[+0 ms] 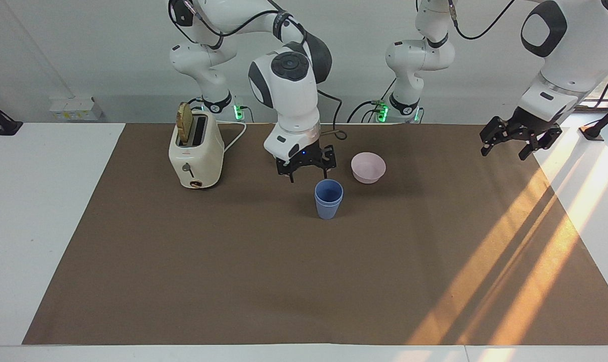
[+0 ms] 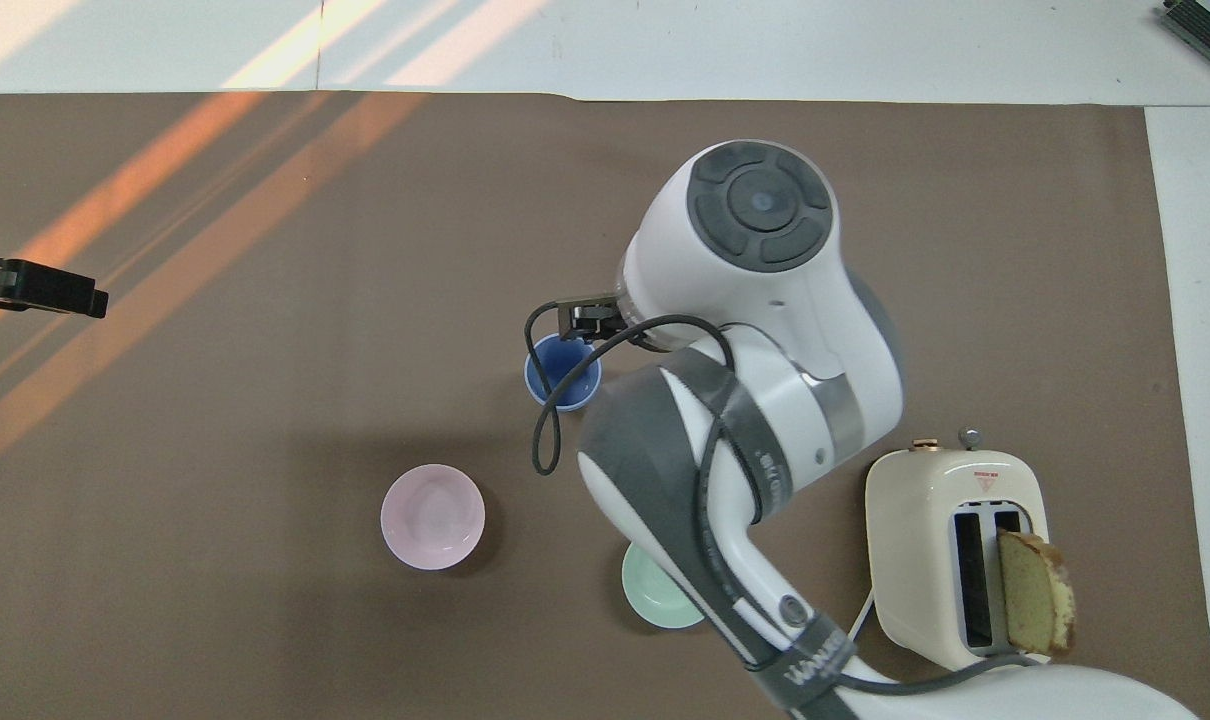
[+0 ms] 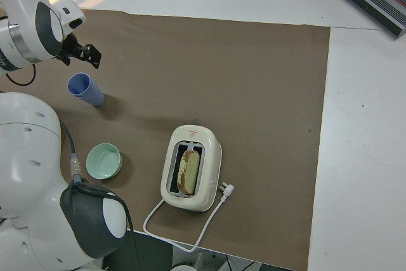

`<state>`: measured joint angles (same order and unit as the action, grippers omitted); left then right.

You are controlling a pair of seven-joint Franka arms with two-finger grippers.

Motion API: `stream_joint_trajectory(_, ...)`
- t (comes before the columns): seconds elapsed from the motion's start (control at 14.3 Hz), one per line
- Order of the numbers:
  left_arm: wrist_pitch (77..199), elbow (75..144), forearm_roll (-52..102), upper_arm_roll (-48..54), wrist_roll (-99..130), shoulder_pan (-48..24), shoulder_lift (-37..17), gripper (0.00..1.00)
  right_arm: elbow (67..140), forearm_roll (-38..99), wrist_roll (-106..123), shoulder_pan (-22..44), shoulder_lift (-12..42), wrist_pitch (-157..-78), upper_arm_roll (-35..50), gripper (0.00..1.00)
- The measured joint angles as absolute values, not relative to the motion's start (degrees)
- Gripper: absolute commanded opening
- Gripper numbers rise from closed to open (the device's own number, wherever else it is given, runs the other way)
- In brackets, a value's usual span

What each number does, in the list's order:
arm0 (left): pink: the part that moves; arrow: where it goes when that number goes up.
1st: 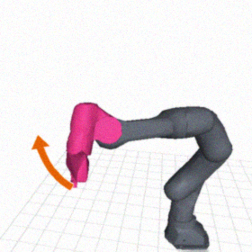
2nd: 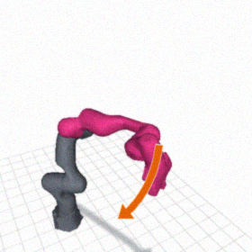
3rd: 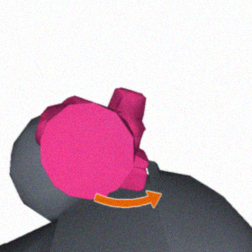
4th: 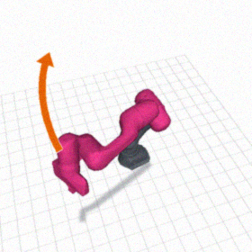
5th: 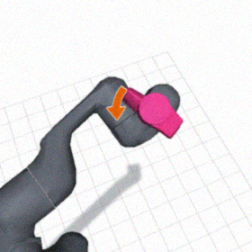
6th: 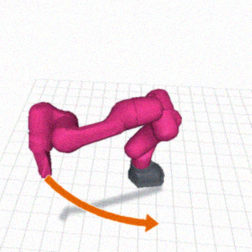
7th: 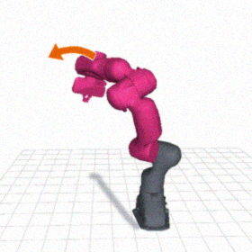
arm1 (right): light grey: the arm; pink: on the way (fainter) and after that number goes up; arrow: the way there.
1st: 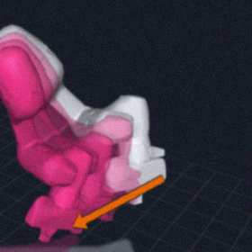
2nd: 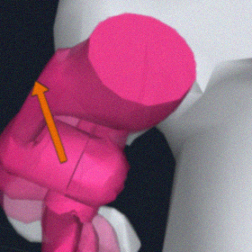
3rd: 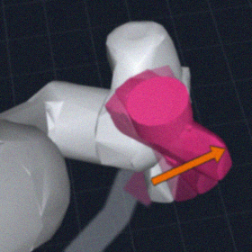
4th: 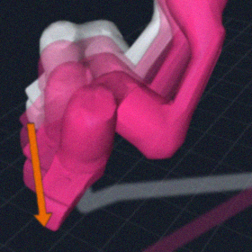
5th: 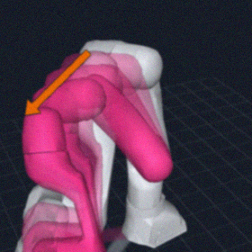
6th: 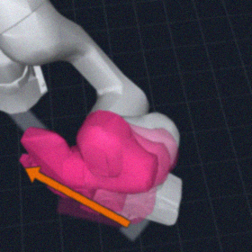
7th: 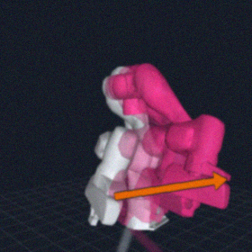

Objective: Stack blue cups with both arms

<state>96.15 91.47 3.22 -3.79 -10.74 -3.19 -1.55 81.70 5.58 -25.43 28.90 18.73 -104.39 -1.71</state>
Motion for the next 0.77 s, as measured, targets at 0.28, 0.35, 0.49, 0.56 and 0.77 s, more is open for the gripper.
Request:
stream_joint_trajectory(0.28,96.15,91.47,3.22,-3.79,-10.74,-3.19,-1.55,1.0,80.33,5.54,-17.56,19.81,12.27,-94.95,-2.07,1.0)
stream_joint_trajectory(0.35,96.14,91.47,3.22,-3.78,-10.74,-3.2,-1.55,1.0,79.37,5.41,-15.93,17.98,11.28,-92.93,-2.18,1.0)
stream_joint_trajectory(0.49,96.13,91.47,3.22,-3.68,-10.74,-3.2,-1.55,1.0,77.06,5.13,-12.77,14.3,10.14,-89.27,-2.37,1.0)
stream_joint_trajectory(0.56,96.13,91.47,3.22,-3.63,-10.74,-3.2,-1.55,1.0,75.92,5.07,-10.89,12.5,9.98,-87.67,-2.44,1.0)
stream_joint_trajectory(0.77,96.11,91.47,3.22,-3.55,-10.74,-3.2,-1.55,1.0,73.66,3.41,-3.81,7.37,9.95,-84.74,-2.61,1.0)
